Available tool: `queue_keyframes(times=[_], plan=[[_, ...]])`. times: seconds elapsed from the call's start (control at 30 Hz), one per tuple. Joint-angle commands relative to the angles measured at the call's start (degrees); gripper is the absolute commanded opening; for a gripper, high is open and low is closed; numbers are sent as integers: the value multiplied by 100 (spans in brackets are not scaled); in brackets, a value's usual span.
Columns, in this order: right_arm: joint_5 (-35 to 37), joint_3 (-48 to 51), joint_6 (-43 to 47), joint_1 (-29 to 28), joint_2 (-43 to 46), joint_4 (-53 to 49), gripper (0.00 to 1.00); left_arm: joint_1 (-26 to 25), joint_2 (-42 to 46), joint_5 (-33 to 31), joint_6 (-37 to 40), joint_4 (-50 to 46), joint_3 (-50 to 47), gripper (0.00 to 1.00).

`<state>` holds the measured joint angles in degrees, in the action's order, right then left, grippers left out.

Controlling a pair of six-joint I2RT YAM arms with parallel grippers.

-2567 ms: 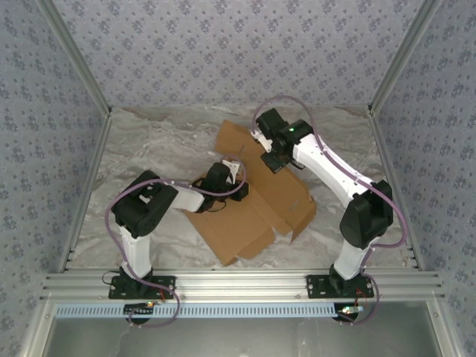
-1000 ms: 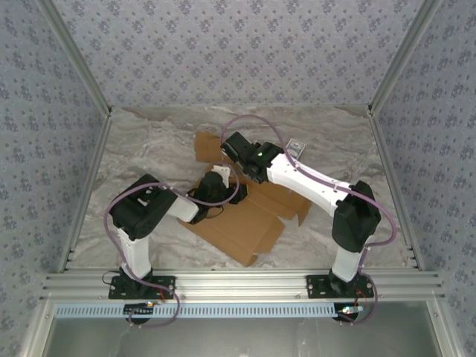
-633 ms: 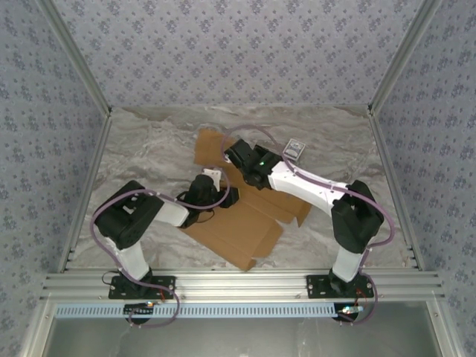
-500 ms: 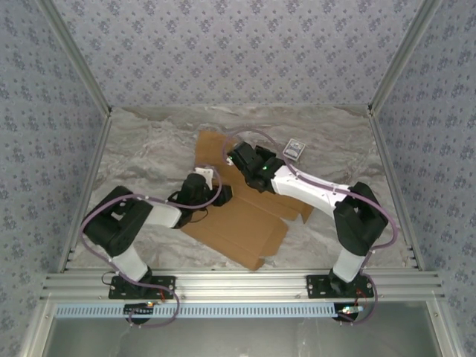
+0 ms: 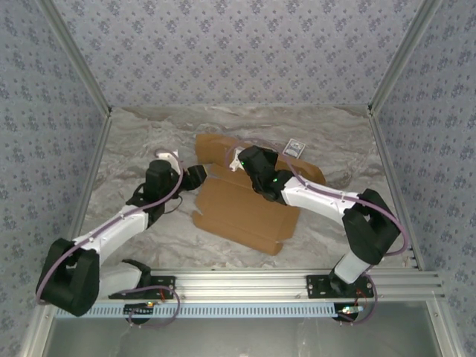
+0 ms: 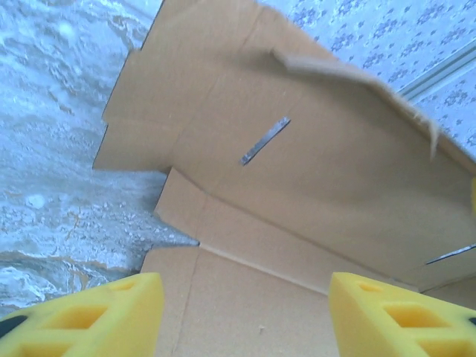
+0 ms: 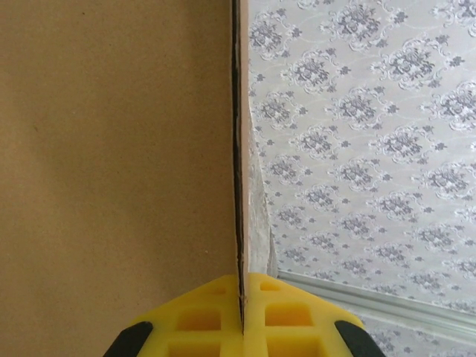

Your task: Fold the paper box

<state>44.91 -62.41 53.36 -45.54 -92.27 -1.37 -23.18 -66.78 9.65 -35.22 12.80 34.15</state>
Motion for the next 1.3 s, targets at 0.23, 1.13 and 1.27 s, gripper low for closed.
queue_keyframes(times=[0.23,1.13,1.27], plan=[[-580,150,-132,124,610,-325,0,88,-493,509,359,-1625,1921,64],[-557,82,-238,21,533,-440,0,-383,-2880,1212,1064,-3094,4570,53],[-573,106,-247,-8,520,-371,0,-379,-2992,1336,926,-2920,4589,50]])
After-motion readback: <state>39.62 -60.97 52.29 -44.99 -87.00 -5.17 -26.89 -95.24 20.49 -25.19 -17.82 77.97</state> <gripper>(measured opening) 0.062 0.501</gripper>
